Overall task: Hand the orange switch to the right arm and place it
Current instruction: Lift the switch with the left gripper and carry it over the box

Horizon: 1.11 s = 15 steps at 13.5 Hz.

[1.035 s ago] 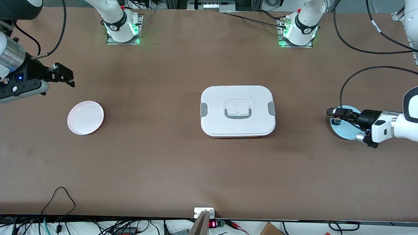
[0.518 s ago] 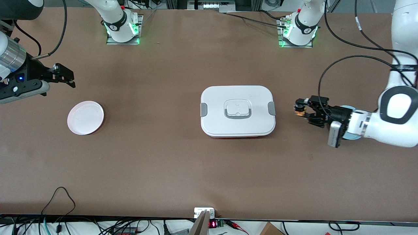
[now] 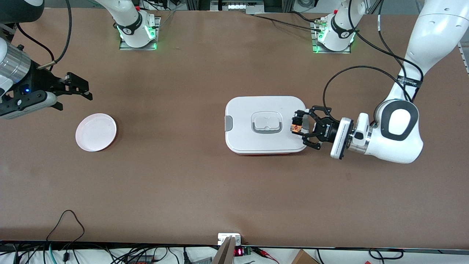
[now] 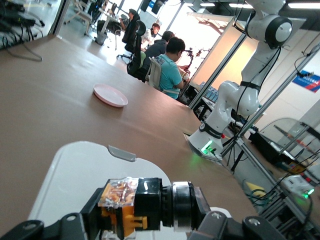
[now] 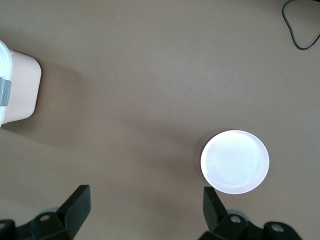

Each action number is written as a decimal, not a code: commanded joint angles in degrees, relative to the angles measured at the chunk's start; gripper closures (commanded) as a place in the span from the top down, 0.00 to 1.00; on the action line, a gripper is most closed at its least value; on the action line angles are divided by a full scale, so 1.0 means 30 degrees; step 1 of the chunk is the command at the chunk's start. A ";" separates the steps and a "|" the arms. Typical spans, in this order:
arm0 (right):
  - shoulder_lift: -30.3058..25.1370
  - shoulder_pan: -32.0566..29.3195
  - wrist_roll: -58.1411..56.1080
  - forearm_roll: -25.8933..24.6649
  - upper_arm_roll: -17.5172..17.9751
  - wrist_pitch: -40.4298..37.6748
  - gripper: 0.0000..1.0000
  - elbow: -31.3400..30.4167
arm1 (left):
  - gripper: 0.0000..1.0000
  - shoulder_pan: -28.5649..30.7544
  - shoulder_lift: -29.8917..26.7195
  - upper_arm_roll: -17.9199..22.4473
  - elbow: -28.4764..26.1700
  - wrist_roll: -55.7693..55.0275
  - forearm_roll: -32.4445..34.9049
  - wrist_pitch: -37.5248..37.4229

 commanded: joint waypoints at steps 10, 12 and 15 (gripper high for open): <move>0.0914 0.2391 -0.0257 0.3980 0.0665 -0.0904 1.00 0.0053 | 0.06 0.0742 -0.1158 -0.5882 -0.3692 0.9392 -0.7324 0.9720; 0.2112 0.2128 -0.0227 0.8151 0.0605 -0.0439 1.00 0.0053 | 0.06 0.0479 -0.1129 -0.5882 -0.3692 1.0383 -0.7294 0.9691; 0.3899 0.2156 -0.0430 1.3510 0.0605 0.0470 1.00 0.0053 | 0.06 0.0595 -0.1129 -0.5882 -0.3810 1.0418 -0.7323 0.9691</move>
